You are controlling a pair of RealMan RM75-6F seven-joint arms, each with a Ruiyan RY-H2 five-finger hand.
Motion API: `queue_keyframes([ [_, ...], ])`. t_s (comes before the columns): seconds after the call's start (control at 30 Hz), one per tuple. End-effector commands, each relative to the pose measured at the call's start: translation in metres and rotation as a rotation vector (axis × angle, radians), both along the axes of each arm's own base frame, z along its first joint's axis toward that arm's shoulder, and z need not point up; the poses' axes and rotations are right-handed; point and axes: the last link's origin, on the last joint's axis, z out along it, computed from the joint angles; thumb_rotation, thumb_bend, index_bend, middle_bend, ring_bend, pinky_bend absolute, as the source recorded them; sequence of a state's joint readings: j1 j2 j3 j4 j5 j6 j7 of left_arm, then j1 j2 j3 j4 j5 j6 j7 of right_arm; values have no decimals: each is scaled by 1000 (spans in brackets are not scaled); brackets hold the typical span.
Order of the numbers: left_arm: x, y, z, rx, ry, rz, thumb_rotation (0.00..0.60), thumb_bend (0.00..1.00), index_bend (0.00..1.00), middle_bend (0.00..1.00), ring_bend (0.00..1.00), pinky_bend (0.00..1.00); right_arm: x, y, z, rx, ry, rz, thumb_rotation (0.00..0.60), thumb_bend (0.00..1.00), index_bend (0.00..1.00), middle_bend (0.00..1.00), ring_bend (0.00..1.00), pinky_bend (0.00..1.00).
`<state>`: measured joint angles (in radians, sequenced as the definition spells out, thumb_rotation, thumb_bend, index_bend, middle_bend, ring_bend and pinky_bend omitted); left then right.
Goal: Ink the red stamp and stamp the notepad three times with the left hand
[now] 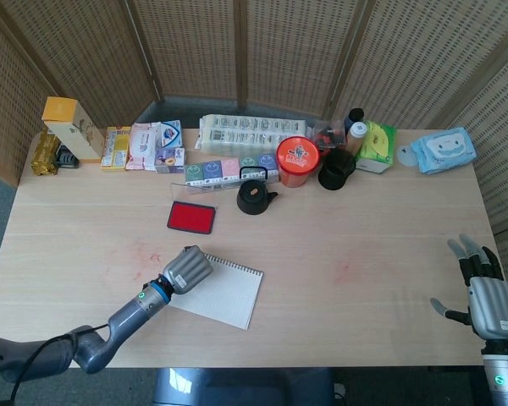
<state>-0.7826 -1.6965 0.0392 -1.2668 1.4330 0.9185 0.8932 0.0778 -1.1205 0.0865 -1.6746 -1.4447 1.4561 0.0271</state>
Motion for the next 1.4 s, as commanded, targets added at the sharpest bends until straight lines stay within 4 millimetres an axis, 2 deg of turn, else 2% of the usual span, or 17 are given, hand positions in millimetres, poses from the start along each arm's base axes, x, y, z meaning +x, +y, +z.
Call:
queue_keyframes([
  [0.03,-1,0,-1,-1,1,3,600,375,713,1000,1000,1000,0,0,0,0,0,0,600,76,0,0,0,0],
  [0.53,0,0,-1,11,-13,-7,600,375,713,1000,1000,1000,0,0,-1,3,2,-1,600,76,0,0,0,0],
  [0.87,14,4,28,77,-70,-55,600,375,721,1000,1000,1000,1,1,-2,11,6,6,600,76,0,0,0,0],
  [1.1,33,4,49,99,-117,-73,600,375,721,1000,1000,1000,1,1,-1,10,4,7,600,76,0,0,0,0],
  [1.23,39,2,46,87,-103,-80,600,374,723,1000,1000,1000,1,1,-1,10,2,6,600,76,0,0,0,0],
  [1.4,42,-2,31,62,-66,-91,600,376,724,1000,1000,1000,0,1,1,4,-5,3,600,76,0,0,0,0],
])
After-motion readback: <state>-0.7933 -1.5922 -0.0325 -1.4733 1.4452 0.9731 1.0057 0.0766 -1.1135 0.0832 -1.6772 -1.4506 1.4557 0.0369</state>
